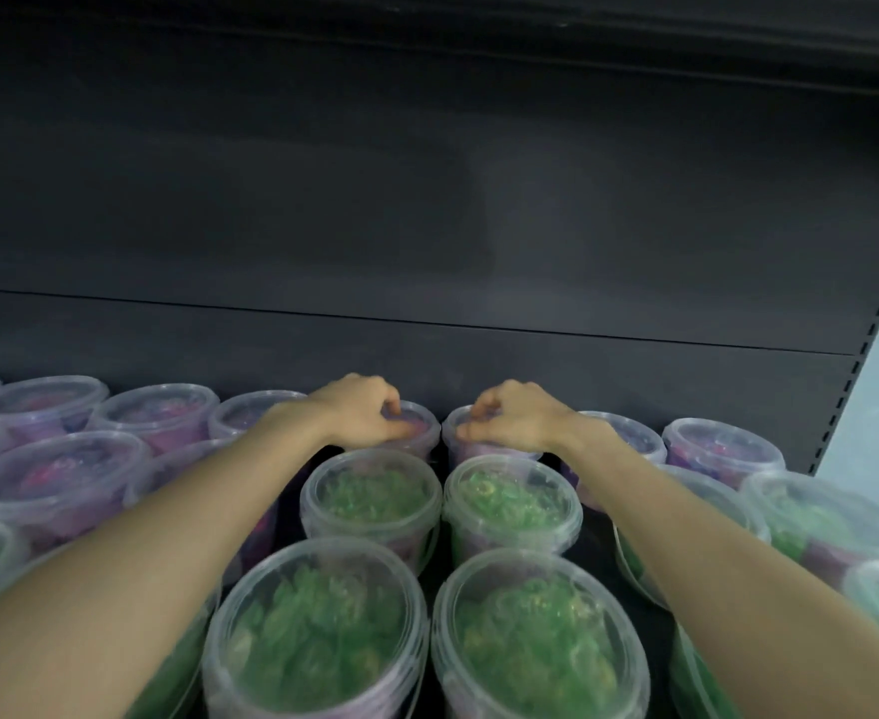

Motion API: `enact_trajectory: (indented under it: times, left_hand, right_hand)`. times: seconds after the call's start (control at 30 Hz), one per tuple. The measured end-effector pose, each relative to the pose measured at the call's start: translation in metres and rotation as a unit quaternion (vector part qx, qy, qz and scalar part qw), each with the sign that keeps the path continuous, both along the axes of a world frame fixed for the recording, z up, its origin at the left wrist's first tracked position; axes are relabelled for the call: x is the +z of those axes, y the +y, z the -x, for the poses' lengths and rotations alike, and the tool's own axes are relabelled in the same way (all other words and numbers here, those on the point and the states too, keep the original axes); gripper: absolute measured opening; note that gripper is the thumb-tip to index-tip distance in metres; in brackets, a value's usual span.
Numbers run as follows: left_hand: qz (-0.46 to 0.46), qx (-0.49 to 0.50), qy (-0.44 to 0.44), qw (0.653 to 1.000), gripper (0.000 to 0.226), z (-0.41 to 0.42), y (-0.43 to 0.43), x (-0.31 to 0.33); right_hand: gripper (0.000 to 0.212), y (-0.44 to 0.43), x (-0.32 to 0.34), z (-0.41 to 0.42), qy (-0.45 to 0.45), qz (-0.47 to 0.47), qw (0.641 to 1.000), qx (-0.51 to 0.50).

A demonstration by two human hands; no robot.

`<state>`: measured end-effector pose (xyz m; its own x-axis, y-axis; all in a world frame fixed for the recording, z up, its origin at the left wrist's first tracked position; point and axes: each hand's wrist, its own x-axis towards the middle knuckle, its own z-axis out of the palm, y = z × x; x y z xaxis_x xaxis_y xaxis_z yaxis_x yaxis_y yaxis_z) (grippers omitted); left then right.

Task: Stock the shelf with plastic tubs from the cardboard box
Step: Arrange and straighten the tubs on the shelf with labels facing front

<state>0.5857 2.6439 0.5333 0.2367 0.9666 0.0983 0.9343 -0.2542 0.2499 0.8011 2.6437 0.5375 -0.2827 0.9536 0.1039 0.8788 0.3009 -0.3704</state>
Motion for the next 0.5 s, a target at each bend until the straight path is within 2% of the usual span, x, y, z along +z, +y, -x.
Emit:
enact_trajectory:
  times: [0.2, 0.37, 0.5]
  left_hand:
    - [-0.031, -0.062, -0.069, 0.995, 0.017, 0.006, -0.061, 0.001]
    - [0.003, -0.108, -0.122, 0.987, 0.028, 0.005, -0.101, -0.006]
    - [-0.007, -0.088, -0.12, 0.989, 0.034, 0.006, -0.117, -0.014]
  right_hand:
    - [0.033, -0.058, 0.001, 0.0, 0.047, -0.044, 0.998, -0.005]
    - [0.034, -0.101, -0.008, -0.008, 0.022, -0.04, 0.998, -0.044]
    - [0.022, -0.123, -0.017, -0.01, 0.045, -0.003, 0.999, -0.027]
